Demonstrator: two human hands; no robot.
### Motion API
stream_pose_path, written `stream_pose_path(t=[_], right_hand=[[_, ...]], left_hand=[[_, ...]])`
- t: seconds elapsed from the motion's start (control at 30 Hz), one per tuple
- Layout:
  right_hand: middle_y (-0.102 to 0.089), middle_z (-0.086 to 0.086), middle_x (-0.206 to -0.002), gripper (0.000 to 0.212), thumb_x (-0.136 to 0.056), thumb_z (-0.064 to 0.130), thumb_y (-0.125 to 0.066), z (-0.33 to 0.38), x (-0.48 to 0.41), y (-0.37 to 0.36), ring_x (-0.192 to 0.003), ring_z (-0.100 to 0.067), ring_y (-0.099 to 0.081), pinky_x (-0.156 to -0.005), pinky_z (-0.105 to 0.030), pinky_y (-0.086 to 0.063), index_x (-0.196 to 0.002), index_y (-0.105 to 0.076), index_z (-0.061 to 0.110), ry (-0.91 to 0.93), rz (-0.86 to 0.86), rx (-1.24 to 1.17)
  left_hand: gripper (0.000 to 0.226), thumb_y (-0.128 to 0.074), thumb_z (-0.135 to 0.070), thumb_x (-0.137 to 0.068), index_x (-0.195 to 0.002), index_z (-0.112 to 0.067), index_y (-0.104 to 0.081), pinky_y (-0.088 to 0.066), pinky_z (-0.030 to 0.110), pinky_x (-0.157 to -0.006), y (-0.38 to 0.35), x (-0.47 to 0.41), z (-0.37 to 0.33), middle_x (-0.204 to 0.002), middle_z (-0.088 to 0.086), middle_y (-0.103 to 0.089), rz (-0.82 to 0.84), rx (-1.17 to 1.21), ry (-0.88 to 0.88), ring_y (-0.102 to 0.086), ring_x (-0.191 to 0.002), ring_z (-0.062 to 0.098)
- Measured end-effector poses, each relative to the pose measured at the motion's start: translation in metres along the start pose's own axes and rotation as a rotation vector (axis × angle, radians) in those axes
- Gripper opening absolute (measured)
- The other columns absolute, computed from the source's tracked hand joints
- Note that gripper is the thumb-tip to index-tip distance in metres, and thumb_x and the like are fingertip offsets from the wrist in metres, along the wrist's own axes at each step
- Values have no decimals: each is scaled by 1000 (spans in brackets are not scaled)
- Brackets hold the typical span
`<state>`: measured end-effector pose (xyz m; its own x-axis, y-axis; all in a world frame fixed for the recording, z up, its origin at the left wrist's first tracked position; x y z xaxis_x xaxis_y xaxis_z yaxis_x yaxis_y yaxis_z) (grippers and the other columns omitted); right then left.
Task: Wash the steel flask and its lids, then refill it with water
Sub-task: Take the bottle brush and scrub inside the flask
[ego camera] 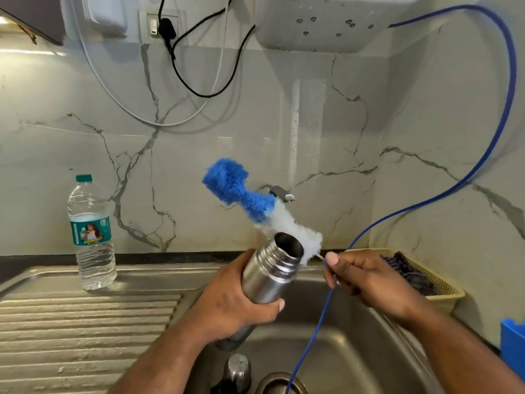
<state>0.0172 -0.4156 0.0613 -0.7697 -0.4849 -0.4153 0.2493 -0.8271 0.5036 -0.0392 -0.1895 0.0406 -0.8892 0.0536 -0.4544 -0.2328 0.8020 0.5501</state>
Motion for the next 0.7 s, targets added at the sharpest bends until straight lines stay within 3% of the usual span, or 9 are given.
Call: stream_pose_path(t=[0.13,0.27,0.33,0.5,0.63,0.7], right_hand=[[-36,5,-52,51,-98,49,-50,-10,2,24,-49,-8,-34,-54,-20,-29,-70,-69,10,18,-3,115],[-40,3,-55,46,-100,48,-49,2,-1,0,-54,-7,-40,-57,-22,-31,-71,-69,18,133,45,206],[-42,-5,-59,51,-102,58,-48,1,-1,4,-58,-8,-43,-60,-25,-34,-70,-69,23,146,42,269],[-52,-8,-61,56,-91,75,-51,-18,3,46,-58,-19,-50,-66,-41,-47,-74,-70,25,62,-73,379],[-45,-2,-57,50,-91,67,-54,8,4,12,-54,-4,-41,-55,-38,-38,-69,-63,24,161,-28,456],[-48,-3,-58,46,-89,70,-50,19,6,4,-51,-6,-42,-54,-37,-39,-70,-65,31,201,-62,536]], left_hand=[[57,-94,-30,-66,-110,-39,-59,-56,19,-65,14,-3,7,-97,-19,-71,-81,38,21,-71,-84,6],[70,-95,-32,-65,-120,-49,-54,-54,14,-74,-14,3,-3,-107,-33,-66,133,-84,-67,-67,-94,-5],[71,-94,-32,-65,-121,-49,-52,-52,10,-76,-21,5,-5,-108,-38,-63,176,-121,-94,-65,-97,-8],[63,-95,-32,-65,-115,-44,-57,-54,15,-70,4,-3,8,-101,-29,-69,66,-89,-42,-69,-91,-2],[71,-94,-28,-68,-112,-55,-45,-48,5,-76,-31,6,3,-101,-27,-62,263,-163,-52,-56,-99,-21],[75,-93,-32,-68,-119,-53,-43,-48,6,-80,-38,6,9,-110,-29,-58,265,-160,-44,-57,-103,-16]])
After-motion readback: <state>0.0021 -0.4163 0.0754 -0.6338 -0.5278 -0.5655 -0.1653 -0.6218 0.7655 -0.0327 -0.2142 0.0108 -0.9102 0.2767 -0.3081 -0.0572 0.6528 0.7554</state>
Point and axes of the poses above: each hand's wrist, its own x-axis away from the middle knuckle, its own y-axis out of the back of the hand, z = x × y, the point moved 6 cm from there along -x, towards the middle knuckle
